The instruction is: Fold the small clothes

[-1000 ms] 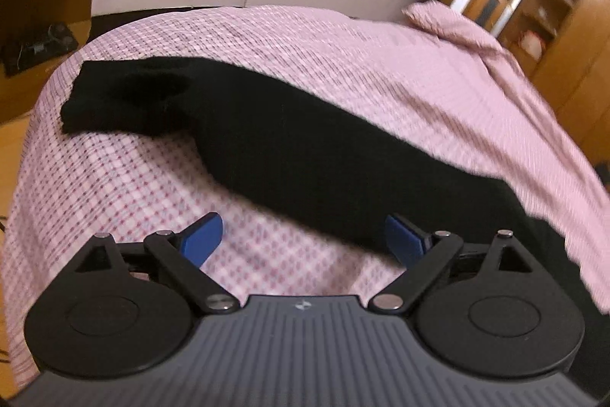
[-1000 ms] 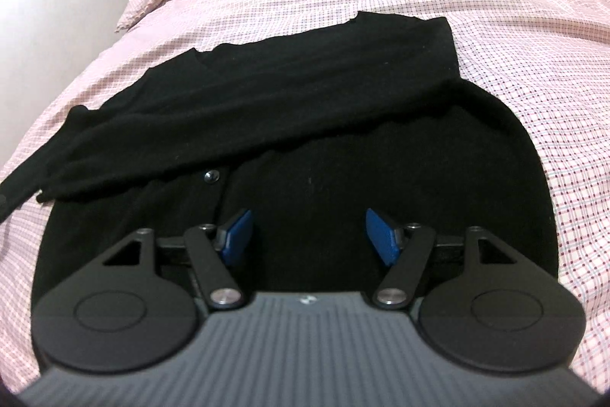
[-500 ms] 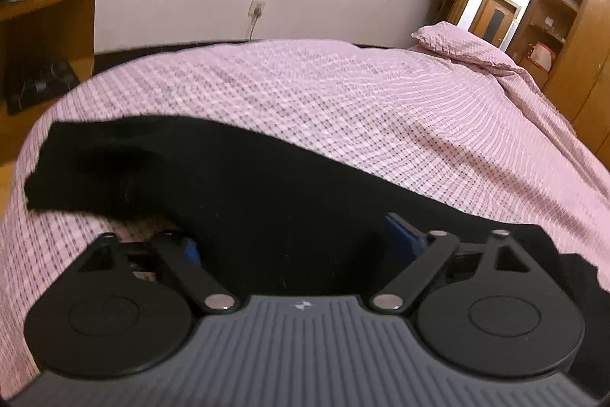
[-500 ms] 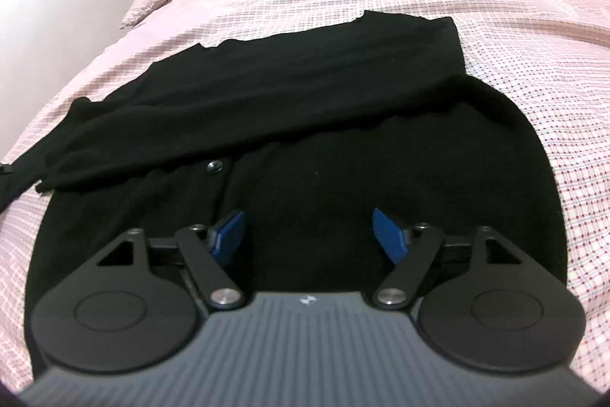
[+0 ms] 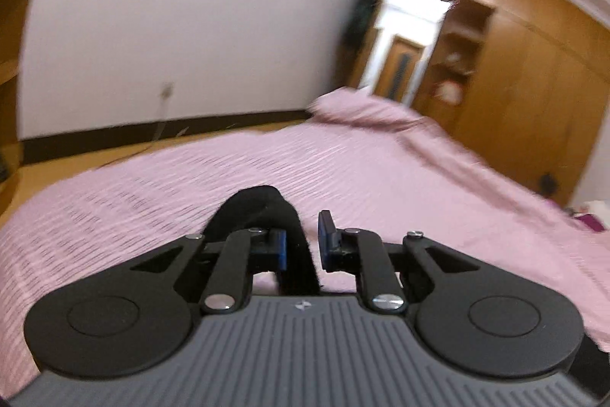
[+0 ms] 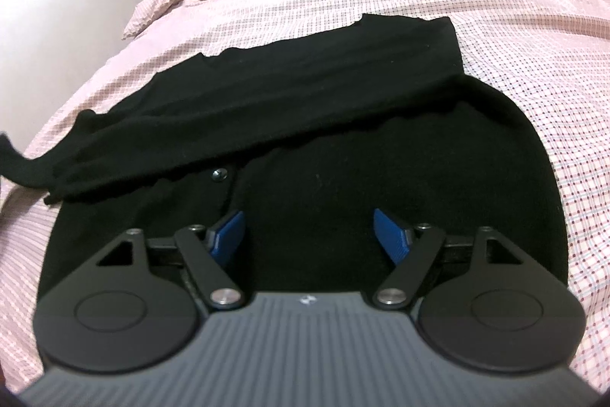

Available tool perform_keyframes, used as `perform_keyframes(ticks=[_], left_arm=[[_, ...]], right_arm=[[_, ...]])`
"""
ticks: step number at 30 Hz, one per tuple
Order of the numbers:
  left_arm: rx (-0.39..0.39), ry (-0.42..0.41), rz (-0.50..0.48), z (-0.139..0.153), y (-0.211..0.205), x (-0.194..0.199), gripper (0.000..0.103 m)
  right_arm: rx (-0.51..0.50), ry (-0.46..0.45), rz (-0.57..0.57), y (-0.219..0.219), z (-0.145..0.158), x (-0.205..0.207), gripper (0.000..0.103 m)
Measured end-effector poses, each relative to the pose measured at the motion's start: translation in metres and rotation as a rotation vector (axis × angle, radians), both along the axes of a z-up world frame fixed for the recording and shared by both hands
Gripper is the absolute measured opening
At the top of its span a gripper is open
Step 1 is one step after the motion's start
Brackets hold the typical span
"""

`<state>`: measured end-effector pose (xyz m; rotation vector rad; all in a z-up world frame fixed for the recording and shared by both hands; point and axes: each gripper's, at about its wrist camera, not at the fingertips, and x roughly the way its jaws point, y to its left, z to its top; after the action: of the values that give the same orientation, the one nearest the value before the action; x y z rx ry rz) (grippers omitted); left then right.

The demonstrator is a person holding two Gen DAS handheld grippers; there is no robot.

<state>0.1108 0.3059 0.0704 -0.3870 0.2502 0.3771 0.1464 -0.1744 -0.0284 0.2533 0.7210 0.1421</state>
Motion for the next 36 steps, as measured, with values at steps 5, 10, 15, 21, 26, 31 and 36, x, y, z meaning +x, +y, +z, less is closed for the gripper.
perform_keyframes(ticks=[5,10,15,21,26,31,36], left_arm=[[0.034,-0.104,-0.141,0.036,-0.050,0.002,0.018],[0.056,-0.157,-0.320,0.057,-0.115,0.007,0.018],[0.076,-0.110,-0.480,0.051,-0.189,0.023,0.018],[0.069,0.056,-0.617,0.007,-0.257,0.044,0.019],[0.107,0.247,-0.654,-0.042,-0.296,0.055,0.022],[0.140,0.363,-0.664,-0.072,-0.299,0.055,0.067],[0.213,0.403,-0.644,-0.070,-0.295,0.036,0.081]], right_arm=[[0.042,-0.009,-0.019,-0.006,0.004,-0.004,0.076],[0.055,-0.038,-0.046,-0.018,0.008,-0.010,0.076],[0.038,-0.068,-0.063,-0.028,0.012,-0.018,0.076],[-0.007,-0.100,-0.074,-0.042,0.013,-0.028,0.076],[0.018,-0.079,-0.091,-0.053,0.004,-0.029,0.076],[0.050,-0.047,-0.098,-0.060,-0.005,-0.027,0.076],[0.040,-0.049,-0.089,-0.058,-0.008,-0.028,0.076]])
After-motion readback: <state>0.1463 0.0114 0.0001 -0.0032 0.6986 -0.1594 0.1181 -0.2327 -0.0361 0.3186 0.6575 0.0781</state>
